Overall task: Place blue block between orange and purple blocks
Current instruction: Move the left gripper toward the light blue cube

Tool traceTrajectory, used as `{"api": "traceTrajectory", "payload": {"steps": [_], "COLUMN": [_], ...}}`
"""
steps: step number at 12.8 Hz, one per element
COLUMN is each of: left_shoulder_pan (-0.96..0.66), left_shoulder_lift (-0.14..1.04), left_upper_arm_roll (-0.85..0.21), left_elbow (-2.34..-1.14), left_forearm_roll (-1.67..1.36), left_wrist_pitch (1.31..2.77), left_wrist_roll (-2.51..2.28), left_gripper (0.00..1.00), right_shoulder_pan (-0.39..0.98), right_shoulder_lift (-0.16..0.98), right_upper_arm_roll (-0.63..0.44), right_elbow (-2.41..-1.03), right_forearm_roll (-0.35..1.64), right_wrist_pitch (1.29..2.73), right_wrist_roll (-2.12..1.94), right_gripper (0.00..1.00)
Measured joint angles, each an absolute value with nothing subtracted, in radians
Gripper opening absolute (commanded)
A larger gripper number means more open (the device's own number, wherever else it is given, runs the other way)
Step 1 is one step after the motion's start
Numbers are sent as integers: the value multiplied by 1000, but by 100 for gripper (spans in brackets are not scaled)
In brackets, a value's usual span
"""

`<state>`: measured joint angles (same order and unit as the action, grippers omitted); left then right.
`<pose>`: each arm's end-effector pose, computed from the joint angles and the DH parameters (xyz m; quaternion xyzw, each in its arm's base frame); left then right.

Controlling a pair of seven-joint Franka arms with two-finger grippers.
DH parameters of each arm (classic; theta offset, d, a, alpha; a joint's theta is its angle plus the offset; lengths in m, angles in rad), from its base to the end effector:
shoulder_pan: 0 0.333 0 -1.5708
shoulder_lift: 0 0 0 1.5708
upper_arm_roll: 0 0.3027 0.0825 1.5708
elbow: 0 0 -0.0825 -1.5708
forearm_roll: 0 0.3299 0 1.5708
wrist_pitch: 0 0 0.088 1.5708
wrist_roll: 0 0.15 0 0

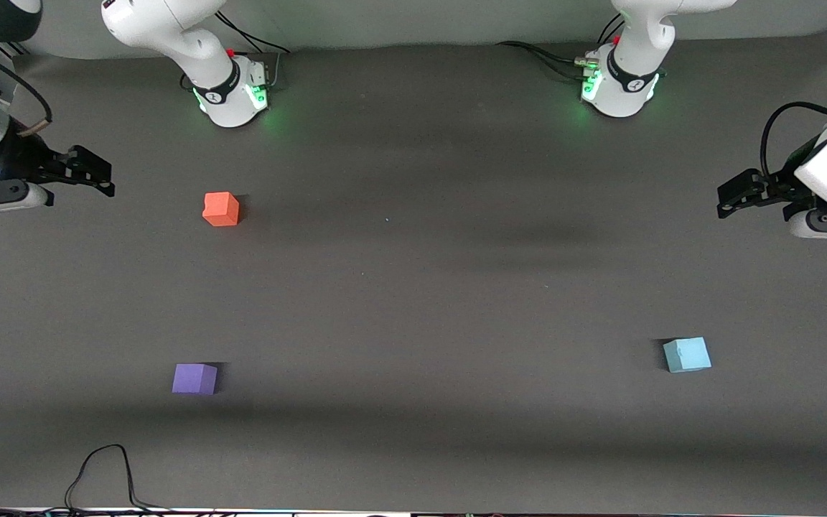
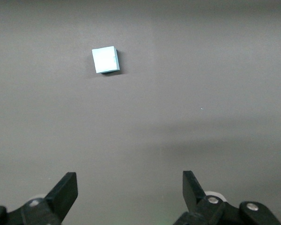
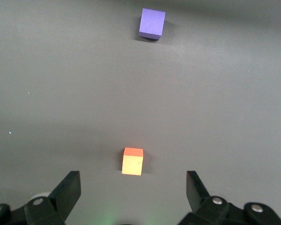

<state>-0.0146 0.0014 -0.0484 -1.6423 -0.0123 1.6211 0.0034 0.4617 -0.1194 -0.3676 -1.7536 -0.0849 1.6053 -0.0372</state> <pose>0.5014 -0.0334 0.5419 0.9994 -0.0328 -0.0115 0.0058 0.4656 0.0233 0.5484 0.9972 0.0694 -0.0177 0.0215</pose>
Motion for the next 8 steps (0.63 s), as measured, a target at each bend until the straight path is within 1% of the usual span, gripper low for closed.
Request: {"api": "traceTrajectory", "payload": {"steps": [1,3,5,6,8], "left_shoulder_pan": [-15,-15,-15,-15,-14], "left_shoulder_lift": [1,1,1,2,5], "left_upper_arm_roll": [-49,-50,-51,-52,-51], "left_elbow": [-1642,-1642,-1642,-1642,-1642], "left_forearm_roll": [-12,-11,-11,-9,-6], "left_wrist_pitch": [1621,1621,1622,1623,1627], "left_wrist_roll": [3,3,3,3,3], "left_gripper": [100,100,100,100,100], "right_shoulder_pan": [417,261,137,102,87], "right_shoulder_lift": [-112,-98,-88,-89,-90], "right_upper_arm_roll": [-320,-175,-63,-31,-17], "right_elbow": [-1754,-1754,-1754,-1753,-1752], "right_forearm_roll": [-77,-47,-20,8,45], "right_wrist_pitch": [1612,1637,1644,1644,1644], "right_wrist_roll": [-37,-38,-39,-40,-40], "right_gripper": [100,100,100,100,100]}}
